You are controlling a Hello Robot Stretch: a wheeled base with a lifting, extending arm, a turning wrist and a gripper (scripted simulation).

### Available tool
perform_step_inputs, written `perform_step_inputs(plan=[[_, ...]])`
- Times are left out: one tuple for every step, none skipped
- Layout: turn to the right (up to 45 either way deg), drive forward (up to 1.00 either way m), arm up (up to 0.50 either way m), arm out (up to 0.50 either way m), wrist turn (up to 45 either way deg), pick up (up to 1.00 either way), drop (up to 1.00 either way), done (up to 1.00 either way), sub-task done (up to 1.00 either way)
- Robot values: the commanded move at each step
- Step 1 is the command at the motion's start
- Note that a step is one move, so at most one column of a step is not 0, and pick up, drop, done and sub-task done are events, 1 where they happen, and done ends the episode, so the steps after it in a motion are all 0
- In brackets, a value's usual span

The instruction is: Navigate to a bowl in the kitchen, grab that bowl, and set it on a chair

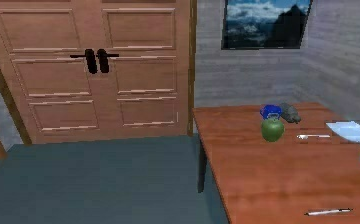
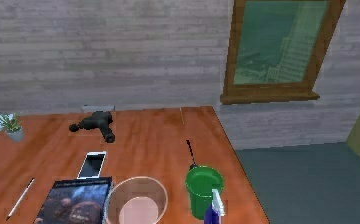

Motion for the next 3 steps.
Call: perform_step_inputs(plan=[[-9.0, 0.00, 0.00, 0.00, 0.0, 0.00, 0.00, 0.00, 0.00], [0.0, 0.00, 0.50, 0.00, 0.0, 0.00, 0.00, 0.00, 0.00], [0.0, 0.00, 0.38, 0.00, 0.0, 0.00, 0.00, 0.00, 0.00]])
